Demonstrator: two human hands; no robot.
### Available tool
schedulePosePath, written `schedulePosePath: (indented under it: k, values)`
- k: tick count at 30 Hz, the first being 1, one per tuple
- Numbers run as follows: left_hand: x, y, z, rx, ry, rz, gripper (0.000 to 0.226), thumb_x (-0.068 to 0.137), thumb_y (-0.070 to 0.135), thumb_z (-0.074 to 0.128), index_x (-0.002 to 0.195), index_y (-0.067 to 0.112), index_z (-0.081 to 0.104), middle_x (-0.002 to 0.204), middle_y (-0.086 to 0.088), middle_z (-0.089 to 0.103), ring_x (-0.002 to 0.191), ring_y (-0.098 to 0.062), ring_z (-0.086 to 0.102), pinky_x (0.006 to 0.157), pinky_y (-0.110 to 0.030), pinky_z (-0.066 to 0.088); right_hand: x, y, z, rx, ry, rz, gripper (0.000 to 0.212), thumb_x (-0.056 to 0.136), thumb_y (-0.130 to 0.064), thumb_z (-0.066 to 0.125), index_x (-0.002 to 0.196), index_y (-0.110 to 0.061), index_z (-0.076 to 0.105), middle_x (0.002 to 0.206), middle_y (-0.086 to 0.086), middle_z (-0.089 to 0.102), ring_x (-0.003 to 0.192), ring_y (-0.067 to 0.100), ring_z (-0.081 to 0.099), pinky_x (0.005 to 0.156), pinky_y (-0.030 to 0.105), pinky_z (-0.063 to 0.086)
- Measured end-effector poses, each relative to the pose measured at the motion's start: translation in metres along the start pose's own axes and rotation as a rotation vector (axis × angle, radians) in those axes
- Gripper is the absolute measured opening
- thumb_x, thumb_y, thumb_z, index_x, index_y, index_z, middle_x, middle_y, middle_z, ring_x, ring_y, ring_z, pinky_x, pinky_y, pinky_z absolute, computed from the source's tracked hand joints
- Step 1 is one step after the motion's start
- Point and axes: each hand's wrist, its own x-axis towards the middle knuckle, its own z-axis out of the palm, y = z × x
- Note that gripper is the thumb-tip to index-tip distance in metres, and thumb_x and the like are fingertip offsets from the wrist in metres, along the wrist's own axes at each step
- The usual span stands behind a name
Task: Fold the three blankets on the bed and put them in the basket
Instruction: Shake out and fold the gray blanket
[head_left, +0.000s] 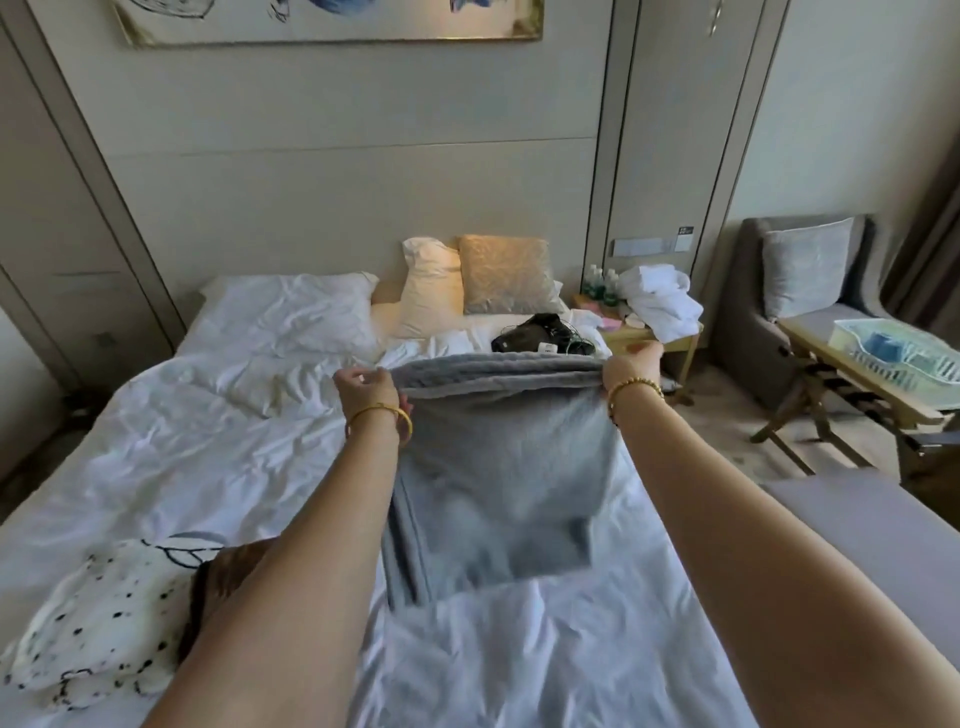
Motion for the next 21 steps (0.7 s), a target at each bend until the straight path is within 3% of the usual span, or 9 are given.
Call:
schedulePosePath:
  k: [3, 6, 8, 10, 13, 16, 18, 21]
  values:
    - [0.007, -0.003, 0.012, 0.024, 0.005, 0.012, 0.013, 0.090, 0.002, 0.040, 0.084, 0.013, 0.043, 0.070, -0.007, 0.044, 0.021, -0.007, 0.037, 0.031, -0.011, 0.034, 0.012, -0.004, 0.011, -0.021, 0.017, 0.019, 0.027, 0.085, 0.001, 0.045, 0.111, -0.005, 0.046, 0.091, 0.008, 0.049, 0.092, 0.029, 0.053, 0.085, 0.037, 0.046]
    - [0.018, -0.008, 0.015, -0.020, 0.029, -0.032, 0.013, 0.092, 0.002, 0.038, 0.090, 0.014, 0.044, 0.074, -0.005, 0.043, 0.044, -0.015, 0.040, 0.036, -0.015, 0.036, 0.028, 0.004, 0.023, 0.011, -0.002, 0.032, 0.014, 0.083, 0.001, 0.044, 0.091, -0.009, 0.049, 0.092, 0.011, 0.053, 0.086, 0.027, 0.053, 0.086, 0.042, 0.049]
    - [0.027, -0.012, 0.020, -0.012, 0.002, -0.089, 0.017, 0.093, 0.005, 0.041, 0.086, 0.015, 0.053, 0.082, -0.006, 0.046, 0.053, -0.015, 0.040, 0.045, -0.019, 0.039, 0.039, 0.008, 0.031, 0.004, -0.007, 0.028, 0.014, 0.084, -0.001, 0.045, 0.093, -0.010, 0.051, 0.090, 0.009, 0.053, 0.086, 0.027, 0.055, 0.087, 0.043, 0.049]
    - [0.038, -0.015, 0.029, 0.019, -0.023, -0.074, 0.022, 0.094, 0.009, 0.043, 0.103, 0.012, 0.063, 0.092, -0.004, 0.052, 0.054, -0.013, 0.040, 0.046, -0.020, 0.039, 0.054, 0.009, 0.039, -0.001, -0.001, -0.013, 0.014, 0.085, -0.005, 0.046, 0.096, -0.010, 0.053, 0.091, 0.009, 0.056, 0.087, 0.031, 0.059, 0.087, 0.043, 0.052]
    - [0.056, -0.017, 0.045, -0.017, -0.015, -0.086, 0.025, 0.093, 0.011, 0.049, 0.113, 0.008, 0.064, 0.096, -0.004, 0.053, 0.057, -0.013, 0.042, 0.047, -0.019, 0.039, 0.076, 0.011, 0.050, -0.026, -0.039, -0.020, 0.022, 0.086, -0.010, 0.044, 0.103, -0.006, 0.057, 0.089, 0.010, 0.059, 0.070, 0.029, 0.060, 0.077, 0.040, 0.053]
    - [0.075, -0.026, 0.060, -0.058, 0.006, -0.127, 0.020, 0.093, 0.013, 0.047, 0.107, 0.014, 0.061, 0.091, -0.004, 0.053, 0.059, -0.012, 0.044, 0.043, -0.016, 0.042, 0.102, 0.018, 0.064, -0.024, -0.116, -0.009, 0.016, 0.087, -0.010, 0.046, 0.097, -0.006, 0.056, 0.077, 0.008, 0.053, 0.050, 0.019, 0.050, 0.046, 0.026, 0.051]
    - [0.090, -0.036, 0.069, -0.052, 0.028, -0.153, 0.014, 0.095, 0.013, 0.043, 0.101, 0.016, 0.055, 0.082, -0.002, 0.049, 0.059, -0.012, 0.045, 0.042, -0.017, 0.044, 0.119, 0.023, 0.076, -0.033, -0.225, 0.052, 0.006, 0.089, -0.009, 0.048, 0.092, -0.006, 0.053, 0.075, 0.008, 0.050, 0.053, 0.018, 0.050, 0.032, 0.018, 0.044]
    - [0.113, -0.057, 0.079, -0.007, 0.052, -0.217, 0.015, 0.097, 0.014, 0.040, 0.107, 0.015, 0.051, 0.085, -0.005, 0.046, 0.060, -0.015, 0.045, 0.049, -0.023, 0.044, 0.144, 0.030, 0.095, -0.029, -0.369, 0.192, 0.008, 0.093, -0.006, 0.048, 0.086, -0.009, 0.051, 0.081, 0.010, 0.050, 0.059, 0.022, 0.055, 0.030, 0.021, 0.046]
